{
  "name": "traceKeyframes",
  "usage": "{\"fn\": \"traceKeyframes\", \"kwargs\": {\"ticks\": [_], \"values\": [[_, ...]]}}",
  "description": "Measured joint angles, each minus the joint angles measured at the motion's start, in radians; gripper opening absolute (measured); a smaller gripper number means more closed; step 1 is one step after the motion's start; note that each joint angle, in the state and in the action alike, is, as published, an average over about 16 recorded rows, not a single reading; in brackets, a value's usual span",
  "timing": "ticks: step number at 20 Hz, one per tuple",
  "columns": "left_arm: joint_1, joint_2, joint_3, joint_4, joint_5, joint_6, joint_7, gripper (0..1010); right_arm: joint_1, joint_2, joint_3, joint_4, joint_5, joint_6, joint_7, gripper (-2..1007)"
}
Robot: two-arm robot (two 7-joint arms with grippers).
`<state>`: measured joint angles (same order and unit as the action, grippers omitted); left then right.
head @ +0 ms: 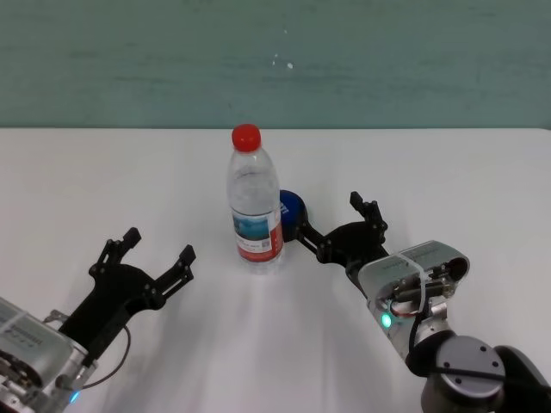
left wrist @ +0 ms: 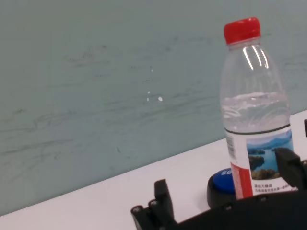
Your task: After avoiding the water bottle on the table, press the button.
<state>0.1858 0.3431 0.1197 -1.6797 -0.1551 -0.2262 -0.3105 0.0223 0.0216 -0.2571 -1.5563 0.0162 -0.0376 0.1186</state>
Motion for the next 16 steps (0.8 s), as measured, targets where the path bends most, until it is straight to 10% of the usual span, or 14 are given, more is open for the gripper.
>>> {"fn": "traceKeyframes", "kwargs": {"ticks": [16], "values": [[0.0, 0.0, 0.0, 0.0, 0.0, 0.0, 0.0, 1010, -0.007, -0.004, -0.008, 0.003, -0.002, -0.005, -0.008, 1004]]}}
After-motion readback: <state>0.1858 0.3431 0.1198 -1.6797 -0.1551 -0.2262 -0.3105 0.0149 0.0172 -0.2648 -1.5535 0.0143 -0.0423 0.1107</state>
